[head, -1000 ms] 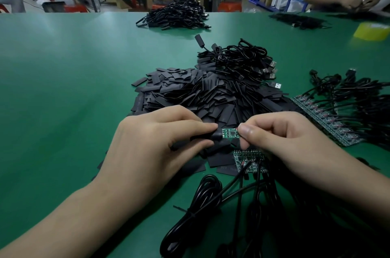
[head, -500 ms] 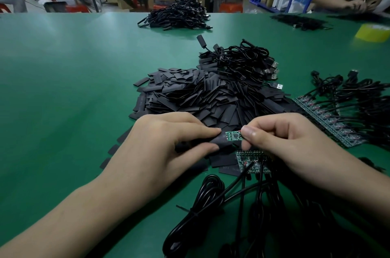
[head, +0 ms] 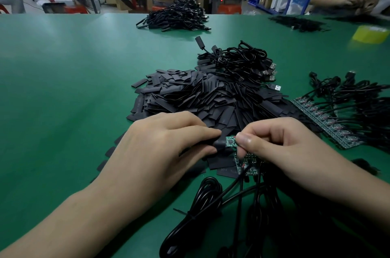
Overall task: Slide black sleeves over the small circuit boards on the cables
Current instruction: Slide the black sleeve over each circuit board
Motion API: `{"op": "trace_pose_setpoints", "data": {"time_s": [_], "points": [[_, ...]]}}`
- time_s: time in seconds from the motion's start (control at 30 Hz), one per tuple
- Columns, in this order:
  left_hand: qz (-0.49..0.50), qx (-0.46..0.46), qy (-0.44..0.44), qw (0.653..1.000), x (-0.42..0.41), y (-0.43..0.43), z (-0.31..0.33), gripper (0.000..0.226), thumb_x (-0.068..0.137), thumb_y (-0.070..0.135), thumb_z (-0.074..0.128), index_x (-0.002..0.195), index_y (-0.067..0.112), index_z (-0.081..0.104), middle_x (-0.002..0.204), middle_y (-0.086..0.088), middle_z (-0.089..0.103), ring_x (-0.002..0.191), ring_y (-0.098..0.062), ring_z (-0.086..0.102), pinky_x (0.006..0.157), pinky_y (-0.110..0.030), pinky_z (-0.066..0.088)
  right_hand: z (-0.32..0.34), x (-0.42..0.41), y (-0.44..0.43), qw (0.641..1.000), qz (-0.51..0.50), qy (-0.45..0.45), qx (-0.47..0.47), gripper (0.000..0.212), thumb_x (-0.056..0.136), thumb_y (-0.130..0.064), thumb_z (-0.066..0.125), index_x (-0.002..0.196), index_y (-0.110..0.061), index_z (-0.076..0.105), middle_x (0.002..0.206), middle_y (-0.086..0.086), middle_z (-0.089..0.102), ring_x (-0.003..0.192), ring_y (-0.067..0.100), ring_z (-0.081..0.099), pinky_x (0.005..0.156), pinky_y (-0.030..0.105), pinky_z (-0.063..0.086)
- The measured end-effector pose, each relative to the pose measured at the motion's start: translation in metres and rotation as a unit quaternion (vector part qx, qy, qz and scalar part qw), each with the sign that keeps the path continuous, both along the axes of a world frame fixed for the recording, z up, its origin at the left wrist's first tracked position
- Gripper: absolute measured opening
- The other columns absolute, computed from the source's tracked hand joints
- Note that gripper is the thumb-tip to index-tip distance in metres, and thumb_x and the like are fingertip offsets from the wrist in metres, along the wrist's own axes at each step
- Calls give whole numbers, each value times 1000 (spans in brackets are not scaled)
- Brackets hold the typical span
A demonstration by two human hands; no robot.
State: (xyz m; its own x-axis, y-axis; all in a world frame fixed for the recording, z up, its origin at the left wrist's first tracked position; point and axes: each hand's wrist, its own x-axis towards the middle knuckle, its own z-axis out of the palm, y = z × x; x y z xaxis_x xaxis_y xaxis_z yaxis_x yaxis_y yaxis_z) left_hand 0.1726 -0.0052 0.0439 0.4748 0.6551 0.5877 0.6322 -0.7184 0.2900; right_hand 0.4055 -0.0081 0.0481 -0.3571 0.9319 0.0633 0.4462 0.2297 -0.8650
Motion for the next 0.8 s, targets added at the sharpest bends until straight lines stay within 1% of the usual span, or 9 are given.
{"op": "trace_pose_setpoints", "data": {"time_s": [0.07,0.13,0.27,0.33,0.43,0.53,0.6,0.7,0.8], "points": [[-5,-13,-7,1000,0,-1,0,24,87,35,74,108,23,78,98,13,71,82,-6,68,73,-29,56,2,0,0,1000,-5,16,-12,37,89,-57,58,74,-27,73,50,-14,36,48,5,24,45,15,22],[-9,-35,-26,999,1,-1,0,25,86,36,75,107,23,79,96,15,71,83,0,66,75,-25,55,2,-1,-1,1000,-4,13,-5,35,85,-56,56,75,-27,73,51,-13,37,49,5,26,46,16,23],[-12,-66,-52,996,4,-2,-3,23,85,33,75,105,23,79,93,17,70,86,3,66,76,-19,53,-2,-4,-5,999,5,-28,26,31,97,-54,58,84,-31,74,59,5,46,55,6,34,55,30,27],[-13,-75,-59,995,6,-3,-3,22,84,33,76,104,23,80,93,17,71,86,3,66,76,-17,51,-2,-6,-5,999,6,-35,27,31,91,-56,55,86,-31,74,67,15,52,56,8,35,58,34,28],[-20,-87,-73,993,8,-3,-4,22,84,32,76,104,24,80,92,17,70,86,3,66,75,-12,48,-2,-6,-5,999,12,-33,26,34,88,-58,54,87,-31,74,71,19,56,57,16,38,58,37,30],[-24,-89,-77,993,9,-3,-4,20,86,31,75,104,25,79,92,18,70,87,3,66,77,-9,45,-2,-6,-5,999,18,-29,34,39,85,-64,51,88,-31,73,74,21,59,61,30,47,60,49,39],[-25,-86,-89,992,10,-4,-3,18,86,29,75,103,25,79,93,19,70,89,4,66,79,-9,44,-1,-6,-4,999,20,-13,40,40,83,-64,50,87,-32,74,74,21,60,62,32,49,60,48,39],[-19,-81,-120,989,12,-7,1,17,86,27,75,102,22,79,95,17,71,91,1,68,81,-11,46,2,-4,-4,999,32,26,35,37,83,-62,52,85,-32,75,73,24,59,59,30,45,57,41,31],[-23,-66,-118,991,11,-9,2,18,85,26,75,102,21,79,96,15,71,91,0,67,81,-12,47,3,-5,-5,998,44,17,30,36,84,-61,53,84,-32,74,74,25,57,60,31,45,59,47,33]]}}
